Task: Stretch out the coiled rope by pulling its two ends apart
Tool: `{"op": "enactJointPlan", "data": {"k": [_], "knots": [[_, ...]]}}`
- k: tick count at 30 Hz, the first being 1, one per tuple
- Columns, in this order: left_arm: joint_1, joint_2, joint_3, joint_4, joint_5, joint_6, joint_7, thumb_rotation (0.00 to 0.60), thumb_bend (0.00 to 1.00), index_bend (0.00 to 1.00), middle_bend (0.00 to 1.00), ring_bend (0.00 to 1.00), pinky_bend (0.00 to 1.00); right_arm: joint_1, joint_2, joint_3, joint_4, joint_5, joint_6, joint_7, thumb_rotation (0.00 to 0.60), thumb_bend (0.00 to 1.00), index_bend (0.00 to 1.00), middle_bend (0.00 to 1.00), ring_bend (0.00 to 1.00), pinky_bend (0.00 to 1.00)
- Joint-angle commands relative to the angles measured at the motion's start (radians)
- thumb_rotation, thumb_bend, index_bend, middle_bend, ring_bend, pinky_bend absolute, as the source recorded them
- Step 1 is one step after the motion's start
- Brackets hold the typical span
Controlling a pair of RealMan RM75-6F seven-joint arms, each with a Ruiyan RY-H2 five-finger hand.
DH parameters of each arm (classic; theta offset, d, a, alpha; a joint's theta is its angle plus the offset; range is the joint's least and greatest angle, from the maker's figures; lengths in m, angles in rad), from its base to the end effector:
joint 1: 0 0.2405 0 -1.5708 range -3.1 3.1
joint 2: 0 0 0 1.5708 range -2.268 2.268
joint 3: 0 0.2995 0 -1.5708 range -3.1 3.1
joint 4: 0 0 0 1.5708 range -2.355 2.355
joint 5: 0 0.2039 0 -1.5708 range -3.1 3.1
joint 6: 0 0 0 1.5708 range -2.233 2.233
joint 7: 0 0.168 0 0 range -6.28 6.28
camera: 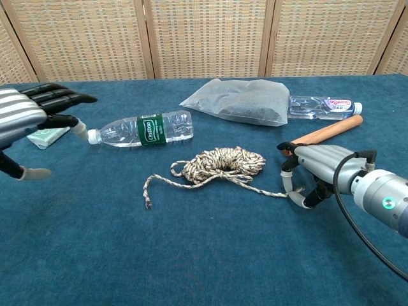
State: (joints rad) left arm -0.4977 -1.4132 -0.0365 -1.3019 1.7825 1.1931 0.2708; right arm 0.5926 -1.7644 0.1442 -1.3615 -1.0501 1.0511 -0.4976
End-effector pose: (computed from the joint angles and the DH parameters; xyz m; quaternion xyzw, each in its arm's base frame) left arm -0.2520 0.3216 0.0376 -0.8219 -0.1272 -0.3509 0.4302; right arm -0.2198 -0.3450 -0.0827 0.7154 -0.4218 0.3161 0.4586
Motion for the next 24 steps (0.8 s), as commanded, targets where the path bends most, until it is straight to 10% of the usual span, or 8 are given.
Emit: {"op": "enactJointPlan", "data": {"k": [1, 24], "knots": [[-0.076, -0.057, 0.011, 0.078, 0.057, -0.050, -0.044, 0.600, 0.22, 0.33, 0.00, 0.00, 0.00, 0.001, 0.001, 0.000, -0.001, 0.000, 0.000, -0.004, 0.600, 0.45, 0.70, 0.00, 0.00, 0.00], [-0.256, -0.290, 0.080, 0.304, 0.105, -0.145, -0.013, 0.600, 0.26, 0.40, 0.00, 0.00, 0.00, 0.001, 0.022, 0.003, -0.036, -0.008, 0.009, -0.014, 0.600, 0.45, 0.70, 0.00, 0.00, 0.00]]}}
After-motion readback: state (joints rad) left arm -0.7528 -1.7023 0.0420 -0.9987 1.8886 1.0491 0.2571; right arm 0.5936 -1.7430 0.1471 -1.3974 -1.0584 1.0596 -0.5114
